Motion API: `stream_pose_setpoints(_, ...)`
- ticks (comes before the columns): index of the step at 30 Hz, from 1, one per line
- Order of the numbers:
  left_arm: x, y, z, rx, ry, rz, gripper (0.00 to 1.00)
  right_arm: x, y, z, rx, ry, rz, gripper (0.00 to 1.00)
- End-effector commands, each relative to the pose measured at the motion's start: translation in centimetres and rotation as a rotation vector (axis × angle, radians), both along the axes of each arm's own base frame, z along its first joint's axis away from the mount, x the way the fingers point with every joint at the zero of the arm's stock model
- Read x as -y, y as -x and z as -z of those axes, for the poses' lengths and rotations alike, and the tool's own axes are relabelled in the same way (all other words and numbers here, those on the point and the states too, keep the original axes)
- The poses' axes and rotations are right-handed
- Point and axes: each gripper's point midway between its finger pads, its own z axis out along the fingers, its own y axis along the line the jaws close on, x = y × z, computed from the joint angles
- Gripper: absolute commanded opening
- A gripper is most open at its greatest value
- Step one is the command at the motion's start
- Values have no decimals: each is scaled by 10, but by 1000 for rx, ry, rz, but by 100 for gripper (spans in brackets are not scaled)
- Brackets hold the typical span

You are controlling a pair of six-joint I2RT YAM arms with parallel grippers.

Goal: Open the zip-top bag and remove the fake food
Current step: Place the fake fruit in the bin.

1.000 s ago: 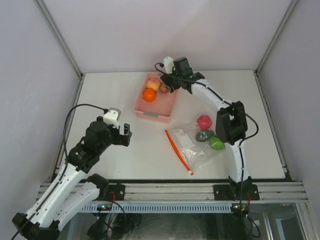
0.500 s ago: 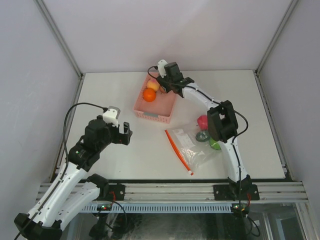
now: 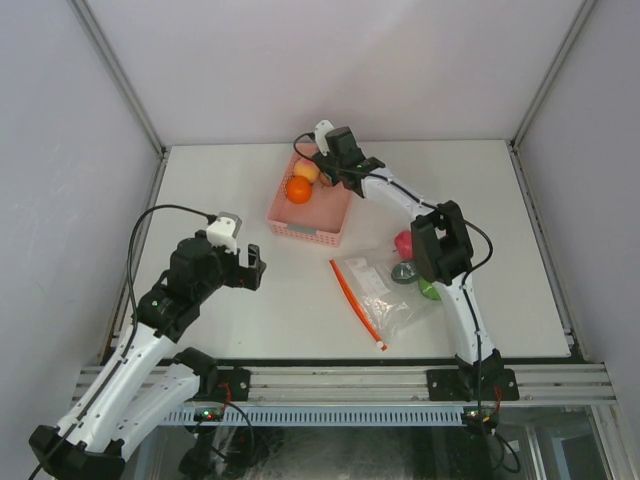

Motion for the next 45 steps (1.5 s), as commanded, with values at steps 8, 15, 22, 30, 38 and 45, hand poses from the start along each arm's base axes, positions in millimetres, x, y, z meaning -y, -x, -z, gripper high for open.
stream_pose_setpoints(8, 4, -4, -3, 24, 12, 24, 100, -10, -12, -19, 95, -8, 29, 69)
stream_pose_setpoints(15, 4, -4, -3, 23, 12, 23, 100, -9, -13, -16, 95, 3, 30, 69)
stream_pose_setpoints(22, 5, -3, -3, 23, 19, 28, 100, -13, -8, -36, 98, -26, 7, 69)
stream_pose_setpoints(30, 11, -1, -11, 38, 78, 76, 100, -10, 6, -72, 104, -44, -26, 71)
stream_pose_setpoints(38, 12, 0, -16, 64, 97, 82, 100, -7, 47, -104, 61, -92, -143, 74)
stream_pose_setpoints(45, 16, 2, -16, 63, 114, 105, 100, 13, 113, -114, -9, -100, -310, 75)
